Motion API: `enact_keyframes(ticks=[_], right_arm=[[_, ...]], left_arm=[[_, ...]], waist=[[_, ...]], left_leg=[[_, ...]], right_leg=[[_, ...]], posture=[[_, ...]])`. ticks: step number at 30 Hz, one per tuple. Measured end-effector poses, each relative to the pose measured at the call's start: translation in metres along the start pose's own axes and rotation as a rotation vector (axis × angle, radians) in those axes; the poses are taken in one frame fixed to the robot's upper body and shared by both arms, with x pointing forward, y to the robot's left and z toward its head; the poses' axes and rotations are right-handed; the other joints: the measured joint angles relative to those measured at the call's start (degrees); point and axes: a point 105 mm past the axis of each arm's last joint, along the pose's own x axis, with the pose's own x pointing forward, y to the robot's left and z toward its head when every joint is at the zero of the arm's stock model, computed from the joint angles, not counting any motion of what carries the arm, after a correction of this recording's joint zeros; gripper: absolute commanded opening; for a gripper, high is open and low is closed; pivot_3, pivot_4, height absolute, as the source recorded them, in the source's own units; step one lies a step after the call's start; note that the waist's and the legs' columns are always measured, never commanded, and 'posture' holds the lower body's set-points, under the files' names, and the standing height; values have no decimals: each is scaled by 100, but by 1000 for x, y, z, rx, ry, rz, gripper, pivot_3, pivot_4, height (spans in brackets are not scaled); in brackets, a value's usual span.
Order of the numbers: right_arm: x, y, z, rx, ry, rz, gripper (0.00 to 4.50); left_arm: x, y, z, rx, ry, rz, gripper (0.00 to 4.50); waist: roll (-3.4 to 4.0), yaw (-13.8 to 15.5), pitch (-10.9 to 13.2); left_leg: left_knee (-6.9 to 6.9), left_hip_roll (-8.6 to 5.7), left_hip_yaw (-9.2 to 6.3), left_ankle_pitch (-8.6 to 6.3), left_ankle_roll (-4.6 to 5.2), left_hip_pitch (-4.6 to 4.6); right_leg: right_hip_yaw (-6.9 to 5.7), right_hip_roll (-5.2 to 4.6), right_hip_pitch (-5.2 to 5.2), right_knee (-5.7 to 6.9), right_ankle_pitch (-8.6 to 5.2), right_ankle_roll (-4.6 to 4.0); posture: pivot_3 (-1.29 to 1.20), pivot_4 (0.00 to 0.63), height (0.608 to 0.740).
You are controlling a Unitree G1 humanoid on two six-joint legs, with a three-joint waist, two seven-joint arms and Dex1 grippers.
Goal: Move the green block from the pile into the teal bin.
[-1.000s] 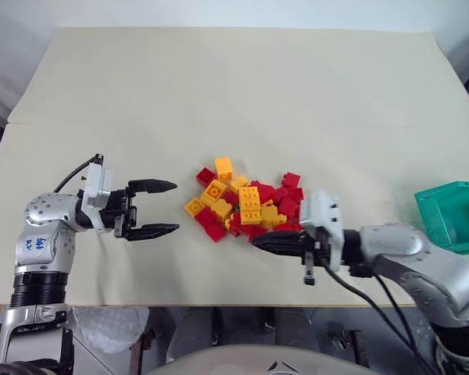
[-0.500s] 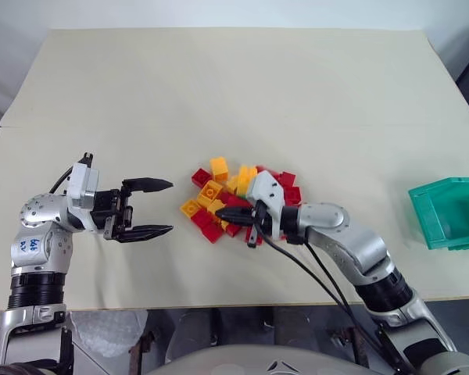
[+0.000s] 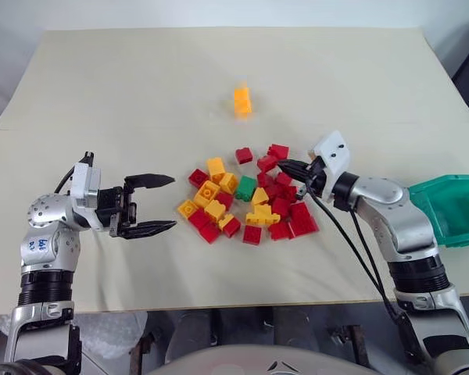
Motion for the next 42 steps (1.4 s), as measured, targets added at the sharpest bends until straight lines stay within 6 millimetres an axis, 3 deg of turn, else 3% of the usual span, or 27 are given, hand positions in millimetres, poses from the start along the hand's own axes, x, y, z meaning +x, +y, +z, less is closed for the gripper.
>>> enact_keyframes(ticks=[3,6,12,17,19,23,26,31,35,42], right_arm=[[-31,-4,7,-10,14,43,22],[-66,-5,9,-8,82,107,638],[-109,-10,8,-15,196,147,2620],[-125,-10,12,-41,255,167,4250],[-123,-7,18,-71,249,184,4487],[-104,0,36,-129,214,221,4487],[-75,8,45,-139,189,248,4487],[-26,29,45,-152,270,342,4487],[33,45,44,-168,351,412,4487],[60,49,20,-198,516,434,4487]], left_arm=[[0,0,-1,0,0,1,4500],[-2,2,-3,-10,-1,10,4500],[-2,7,-2,-4,-7,11,4500],[-4,9,-4,-7,-8,23,4500],[-5,11,-6,-16,-9,34,4500],[-5,13,-4,2,-8,33,4500],[-3,13,-3,10,-10,29,4500],[-4,11,-5,10,-14,34,4500],[0,8,-7,12,-25,38,4500],[-1,2,-8,20,-23,60,4500]], waist=[[0,52,0],[0,110,0],[-2,149,1],[-2,155,1],[-2,153,1],[-2,136,1],[-2,102,1],[-1,58,1],[-1,-28,1],[-2,-5,1]], left_leg=[[2,-4,-5,-1,2,-4],[1,-4,-3,-3,7,-3],[5,-3,2,-4,8,1],[5,-2,2,-4,7,1],[7,-2,1,-4,7,1],[9,-1,-1,-4,6,2],[10,0,-4,-4,4,2],[11,-4,-5,-3,4,-12],[17,-6,1,-3,5,-15],[56,-12,-4,-2,8,-91]], right_leg=[[-1,-4,1,-4,1,1],[-1,-4,2,-11,3,5],[3,-4,4,-8,5,8],[3,-5,4,-9,5,8],[3,-5,4,-8,5,8],[4,-7,4,-7,6,9],[3,-9,2,-6,6,7],[-1,-10,-8,-7,6,7],[3,-9,-15,5,6,7],[-11,-12,-74,30,3,1]], posture=[[0,150,740],[0,150,740],[0,150,740],[0,150,740],[0,150,740],[0,150,740],[0,150,740],[0,150,740],[0,150,740],[0,150,740]])
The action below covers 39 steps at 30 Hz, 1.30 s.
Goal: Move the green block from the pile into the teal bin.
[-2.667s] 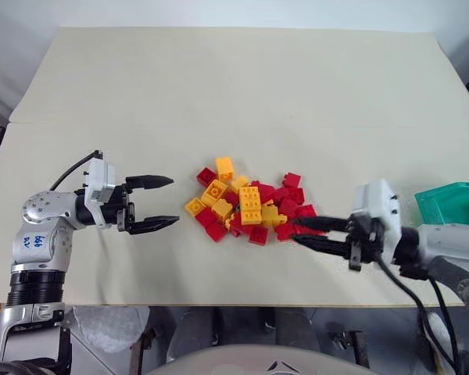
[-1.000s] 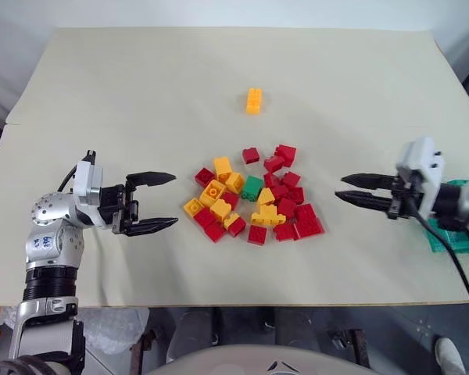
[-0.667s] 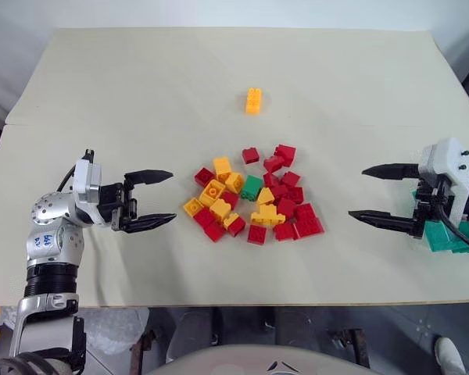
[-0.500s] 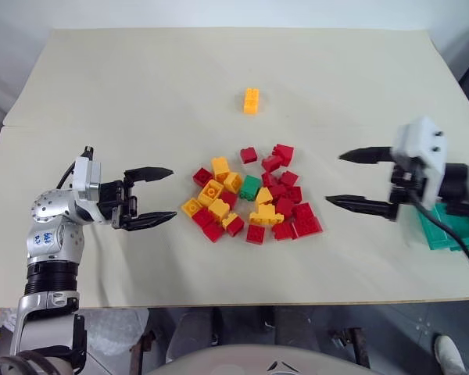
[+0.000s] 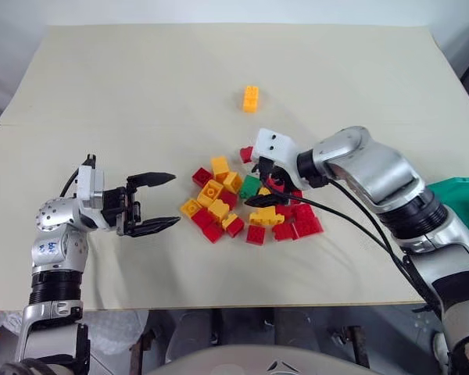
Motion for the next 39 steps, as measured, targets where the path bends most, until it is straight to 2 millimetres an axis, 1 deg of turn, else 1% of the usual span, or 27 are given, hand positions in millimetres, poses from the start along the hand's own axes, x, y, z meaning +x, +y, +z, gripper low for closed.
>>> enact_keyframes(ticks=[2,5,6,7,10,11,14,17,19,20,21,23,26,28,30,34,35,36,38,39], right_arm=[[8,1,4,-32,47,20,4487],[19,1,5,-27,72,34,3936],[22,2,5,-21,73,42,3653],[22,2,5,-22,76,43,3263],[20,1,6,-21,69,42,2276],[19,0,8,-20,62,36,2057],[9,-3,13,-26,26,8,2060],[-11,-10,22,-7,-87,-55,2060],[-29,-15,27,11,-159,-108,2060],[-41,-19,26,22,-196,-150,2060],[-49,-22,24,31,-211,-182,2060],[-74,-30,6,53,-216,-282,2060],[-115,-37,-38,106,-153,-442,2060],[-144,-38,-68,128,-79,-536,2060],[-180,-33,-99,148,38,-615,2060],[-239,-23,-131,159,221,-709,2060],[-248,-23,-135,168,241,-726,2060],[-260,-19,-145,176,299,-734,2060],[-273,-16,-162,207,370,-744,2060],[-276,-15,-170,222,395,-741,2060]], left_arm=[[-2,-3,0,4,4,12,4500],[-3,-5,-1,3,6,28,4500],[-4,-6,-1,2,7,33,4500],[-4,-6,-2,0,8,38,4500],[-4,-5,-2,0,8,45,4500],[-4,-5,-2,1,8,49,4500],[-2,-4,-1,5,4,44,4500],[5,-1,3,20,-10,25,4500],[14,2,5,24,-21,3,4500],[19,4,5,25,-25,-4,4500],[23,5,5,26,-27,-8,4500],[37,9,4,28,-22,-25,4500],[61,15,1,38,-14,-40,4500],[75,21,-3,42,4,-32,4500],[96,24,-2,53,-13,-44,4500],[124,26,1,57,-43,-80,4500],[128,25,2,60,-50,-92,4500],[137,23,3,63,-59,-117,4500],[145,21,0,60,-52,-142,4500],[147,20,-3,62,-34,-152,4500]], waist=[[0,-22,0],[0,-50,0],[0,-45,0],[0,-41,0],[0,-38,0],[0,-40,0],[1,-36,0],[0,2,0],[1,32,0],[0,47,0],[0,45,0],[-1,87,0],[0,178,0],[-1,181,1],[0,207,1],[-1,148,1],[-1,128,2],[-1,124,1],[-1,119,1],[-2,119,2]], left_leg=[[5,3,0,0,0,2],[20,9,0,0,-2,-1],[27,10,0,0,-3,-2],[32,9,-1,0,-3,-3],[41,8,-4,0,-2,-1],[42,8,-4,0,-2,1],[41,9,-5,-1,-3,0],[41,7,-5,-1,-3,-3],[41,5,-7,-1,-3,-5],[41,3,-7,-1,-3,-6],[42,2,-4,-1,-2,-5],[41,0,-1,-2,-1,-8],[39,-2,11,-4,2,-15],[37,-2,30,-4,3,-15],[37,-2,39,-4,4,-14],[36,7,60,-3,6,0],[36,10,63,-3,6,6],[37,12,63,-3,6,8],[40,14,67,-1,8,15],[40,15,66,0,8,19]], right_leg=[[0,2,1,2,1,1],[-2,6,1,12,1,1],[-2,6,2,17,1,1],[1,5,2,22,1,1],[8,3,4,26,3,5],[9,3,4,29,3,5],[8,3,1,30,3,5],[8,3,1,28,3,5],[6,1,2,27,3,5],[5,1,5,25,4,6],[6,1,6,24,4,6],[5,0,5,20,5,8],[1,1,7,11,6,10],[0,2,8,7,7,12],[1,2,10,5,9,15],[8,4,17,4,13,22],[11,4,18,6,14,21],[13,4,18,10,16,19],[16,4,21,12,21,15],[19,4,20,12,23,14]], posture=[[0,150,740],[0,150,740],[0,150,740],[0,150,740],[0,150,740],[0,150,740],[0,150,740],[0,150,740],[0,150,740],[0,150,740],[0,150,740],[0,150,740],[0,150,740],[0,150,740],[0,150,740],[0,150,740],[0,150,740],[0,150,740],[0,150,740],[0,150,740]])
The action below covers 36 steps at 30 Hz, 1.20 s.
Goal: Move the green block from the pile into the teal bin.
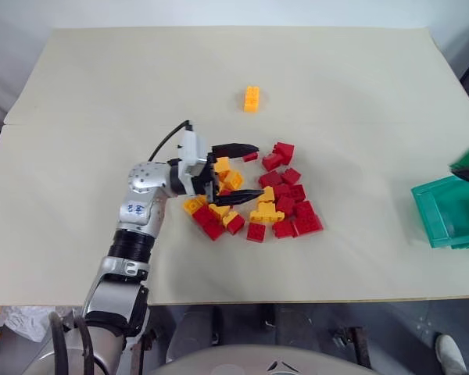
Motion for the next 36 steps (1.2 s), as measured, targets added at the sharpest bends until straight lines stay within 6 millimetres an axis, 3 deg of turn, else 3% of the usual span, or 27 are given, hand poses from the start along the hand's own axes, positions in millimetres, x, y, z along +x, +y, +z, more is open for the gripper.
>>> enact_keyframes(ticks=[3,6,10,11,16,19,22,27,30,36], right_arm=[[2,-2,-19,13,63,4,2060],[6,-2,-30,7,102,7,3032],[11,-10,-30,3,95,-36,4331],[12,-10,-31,3,98,-39,4458],[17,-7,-31,1,103,-22,4458],[18,-1,-8,1,-1,2,4458],[25,27,23,20,-197,117,4458],[38,76,47,85,-504,345,4458],[41,91,50,83,-614,432,4458],[62,104,34,87,-643,510,4458]], left_arm=[[6,-1,-10,-10,58,-20,4500],[11,0,-16,-27,93,-5,4500],[9,6,-21,-55,137,38,4500],[9,7,-21,-60,139,45,4500],[-2,13,-18,-60,149,79,4500],[-21,20,-8,-52,123,139,4500],[-45,22,-1,-76,135,205,4500],[-101,7,-8,-142,231,298,4500],[-128,-4,-14,-185,271,324,4500],[-165,-8,-12,-196,309,400,4500]], waist=[[1,8,0],[2,35,0],[3,42,0],[3,42,0],[5,54,1],[5,44,1],[3,18,2],[5,59,2],[9,78,4],[9,36,4]], left_leg=[[5,-2,-30,4,3,-1],[13,-4,-39,4,4,-6],[17,-4,-46,5,4,-11],[17,-4,-46,5,4,-11],[17,-6,-51,5,4,-19],[16,-4,-54,5,3,-18],[16,3,-56,5,-2,-13],[20,-5,-61,6,-2,-16],[23,-13,-64,8,4,-20],[19,-12,-59,8,7,-13]], right_leg=[[4,-3,-1,-1,9,-1],[4,-6,-1,-2,13,0],[2,-7,-2,-4,14,-1],[1,-7,-2,-4,14,-1],[-3,-7,-4,-8,14,-1],[-4,-6,-4,-8,14,0],[-4,2,-2,-8,14,0],[-2,1,2,-7,14,0],[-1,-3,5,-10,18,6],[1,-5,6,-7,19,8]], posture=[[0,150,740],[0,150,740],[0,150,740],[0,150,740],[0,150,740],[0,150,740],[0,150,740],[0,150,740],[0,150,740],[0,150,740]])
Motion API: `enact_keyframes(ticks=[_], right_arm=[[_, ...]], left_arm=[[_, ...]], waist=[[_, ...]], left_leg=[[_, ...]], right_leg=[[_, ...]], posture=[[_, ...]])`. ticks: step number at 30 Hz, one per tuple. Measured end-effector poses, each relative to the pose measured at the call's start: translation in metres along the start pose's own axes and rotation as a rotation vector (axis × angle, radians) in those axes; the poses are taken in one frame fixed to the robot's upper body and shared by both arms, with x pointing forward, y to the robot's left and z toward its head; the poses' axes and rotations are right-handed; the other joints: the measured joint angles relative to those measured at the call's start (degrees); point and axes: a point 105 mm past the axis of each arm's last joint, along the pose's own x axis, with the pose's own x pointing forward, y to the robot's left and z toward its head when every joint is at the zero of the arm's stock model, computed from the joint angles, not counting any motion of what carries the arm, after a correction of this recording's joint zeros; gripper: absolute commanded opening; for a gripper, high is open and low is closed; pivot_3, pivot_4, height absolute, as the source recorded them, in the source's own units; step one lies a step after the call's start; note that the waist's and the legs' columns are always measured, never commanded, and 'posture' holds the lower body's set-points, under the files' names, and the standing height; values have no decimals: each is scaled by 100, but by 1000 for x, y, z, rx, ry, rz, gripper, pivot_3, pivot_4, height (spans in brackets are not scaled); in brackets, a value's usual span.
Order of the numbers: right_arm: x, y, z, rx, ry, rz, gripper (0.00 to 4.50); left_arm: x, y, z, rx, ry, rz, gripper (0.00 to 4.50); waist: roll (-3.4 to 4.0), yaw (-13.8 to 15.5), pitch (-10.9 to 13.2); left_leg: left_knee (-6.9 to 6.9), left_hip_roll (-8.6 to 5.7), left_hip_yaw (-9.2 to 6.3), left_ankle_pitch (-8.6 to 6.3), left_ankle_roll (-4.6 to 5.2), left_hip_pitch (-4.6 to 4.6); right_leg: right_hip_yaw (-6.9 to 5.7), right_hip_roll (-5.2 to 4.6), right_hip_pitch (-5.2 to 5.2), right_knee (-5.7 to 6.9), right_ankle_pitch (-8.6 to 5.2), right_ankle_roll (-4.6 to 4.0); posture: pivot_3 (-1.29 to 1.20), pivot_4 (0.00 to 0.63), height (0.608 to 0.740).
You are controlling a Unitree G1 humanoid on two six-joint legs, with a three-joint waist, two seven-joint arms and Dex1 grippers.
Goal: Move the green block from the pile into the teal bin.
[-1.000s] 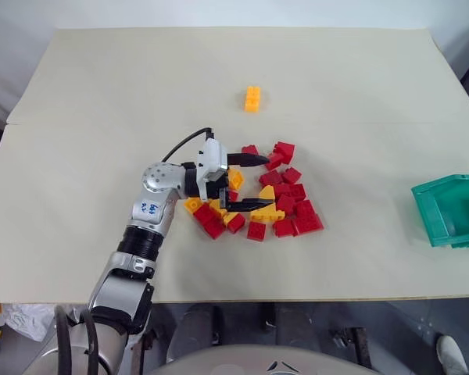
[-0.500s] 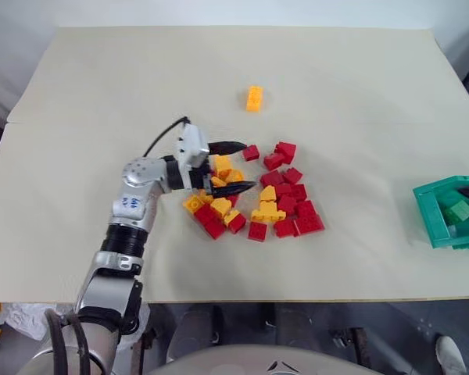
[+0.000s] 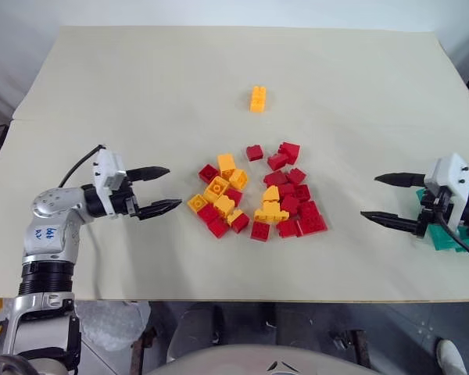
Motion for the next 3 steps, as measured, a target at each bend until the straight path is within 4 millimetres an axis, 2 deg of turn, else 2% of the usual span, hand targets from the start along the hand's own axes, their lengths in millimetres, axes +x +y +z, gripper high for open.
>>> enact_keyframes(ticks=[3], right_arm=[[-2,-2,-6,11,-5,-3,4458]], left_arm=[[-8,1,0,-5,-4,19,4500]], waist=[[0,-7,0]], left_leg=[[-2,2,3,0,0,1]], right_leg=[[-1,0,-3,2,0,0]], posture=[[0,150,740]])
